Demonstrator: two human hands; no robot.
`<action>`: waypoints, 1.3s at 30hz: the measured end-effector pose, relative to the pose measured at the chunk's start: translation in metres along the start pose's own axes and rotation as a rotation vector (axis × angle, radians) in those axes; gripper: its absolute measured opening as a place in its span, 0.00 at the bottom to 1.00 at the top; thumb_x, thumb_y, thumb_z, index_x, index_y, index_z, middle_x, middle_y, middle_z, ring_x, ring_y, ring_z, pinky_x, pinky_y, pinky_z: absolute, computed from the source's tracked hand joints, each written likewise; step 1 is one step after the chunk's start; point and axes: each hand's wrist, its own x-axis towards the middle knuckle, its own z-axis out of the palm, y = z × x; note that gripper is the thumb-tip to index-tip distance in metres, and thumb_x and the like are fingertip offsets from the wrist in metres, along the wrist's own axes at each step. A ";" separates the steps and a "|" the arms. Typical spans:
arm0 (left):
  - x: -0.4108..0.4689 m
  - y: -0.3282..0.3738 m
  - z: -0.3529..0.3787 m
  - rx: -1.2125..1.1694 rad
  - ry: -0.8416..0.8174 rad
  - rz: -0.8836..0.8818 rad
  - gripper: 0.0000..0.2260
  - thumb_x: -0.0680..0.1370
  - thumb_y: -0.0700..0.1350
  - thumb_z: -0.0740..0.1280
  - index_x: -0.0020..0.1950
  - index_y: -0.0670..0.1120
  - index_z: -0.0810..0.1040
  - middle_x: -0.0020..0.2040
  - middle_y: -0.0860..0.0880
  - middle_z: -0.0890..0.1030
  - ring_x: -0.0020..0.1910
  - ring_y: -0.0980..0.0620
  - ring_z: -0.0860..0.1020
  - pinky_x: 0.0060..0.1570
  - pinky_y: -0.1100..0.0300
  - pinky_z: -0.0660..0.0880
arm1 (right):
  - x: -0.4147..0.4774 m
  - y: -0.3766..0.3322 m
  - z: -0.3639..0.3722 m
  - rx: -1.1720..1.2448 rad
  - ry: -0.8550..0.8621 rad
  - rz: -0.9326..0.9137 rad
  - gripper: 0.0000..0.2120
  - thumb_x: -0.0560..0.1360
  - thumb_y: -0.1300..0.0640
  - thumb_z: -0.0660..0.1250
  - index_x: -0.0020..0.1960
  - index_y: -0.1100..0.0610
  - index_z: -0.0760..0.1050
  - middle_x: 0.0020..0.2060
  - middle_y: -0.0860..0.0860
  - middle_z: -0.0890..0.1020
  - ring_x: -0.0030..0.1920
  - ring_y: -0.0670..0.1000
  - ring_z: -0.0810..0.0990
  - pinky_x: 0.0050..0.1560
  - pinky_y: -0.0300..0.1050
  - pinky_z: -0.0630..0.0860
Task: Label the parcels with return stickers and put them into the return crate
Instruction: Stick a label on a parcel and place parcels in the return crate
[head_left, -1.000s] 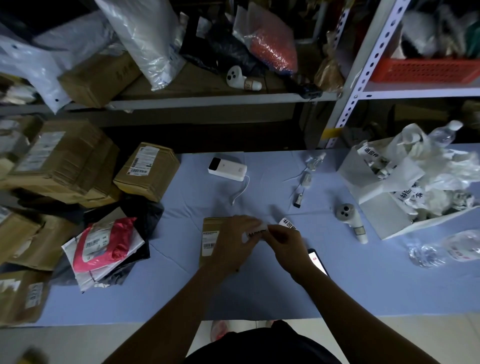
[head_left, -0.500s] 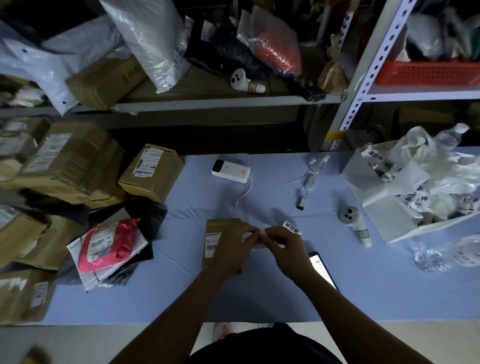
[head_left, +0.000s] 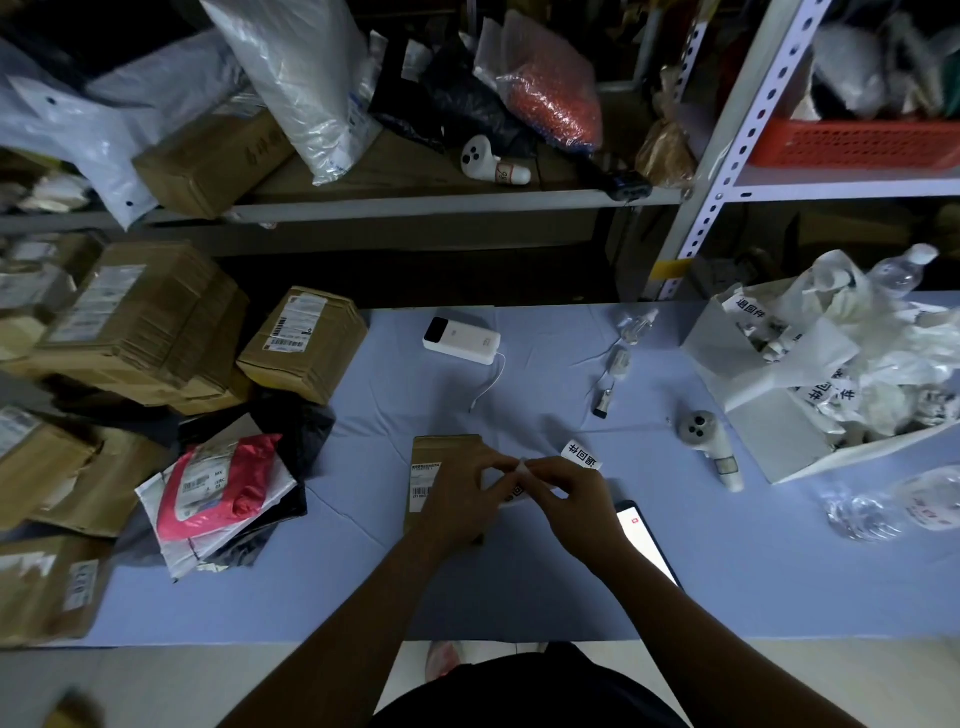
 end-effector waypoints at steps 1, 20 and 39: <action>0.000 -0.001 0.000 0.012 -0.001 -0.004 0.04 0.79 0.49 0.71 0.53 0.56 0.84 0.47 0.57 0.83 0.48 0.57 0.81 0.51 0.58 0.78 | -0.001 -0.001 0.000 0.006 0.003 0.005 0.05 0.79 0.54 0.71 0.52 0.52 0.86 0.47 0.42 0.87 0.51 0.40 0.84 0.52 0.32 0.77; 0.000 0.016 -0.014 -0.221 0.299 -0.301 0.04 0.80 0.41 0.69 0.48 0.49 0.82 0.45 0.54 0.82 0.44 0.65 0.79 0.43 0.74 0.74 | -0.004 0.018 -0.005 -0.169 0.195 0.401 0.07 0.77 0.60 0.71 0.53 0.59 0.86 0.47 0.51 0.88 0.42 0.45 0.84 0.42 0.38 0.79; -0.015 -0.014 -0.083 -0.566 0.019 -0.405 0.13 0.79 0.38 0.70 0.62 0.48 0.80 0.53 0.42 0.86 0.53 0.40 0.84 0.55 0.42 0.79 | 0.024 -0.038 0.035 0.552 -0.114 0.390 0.14 0.76 0.66 0.72 0.61 0.61 0.78 0.49 0.58 0.87 0.51 0.55 0.87 0.49 0.43 0.83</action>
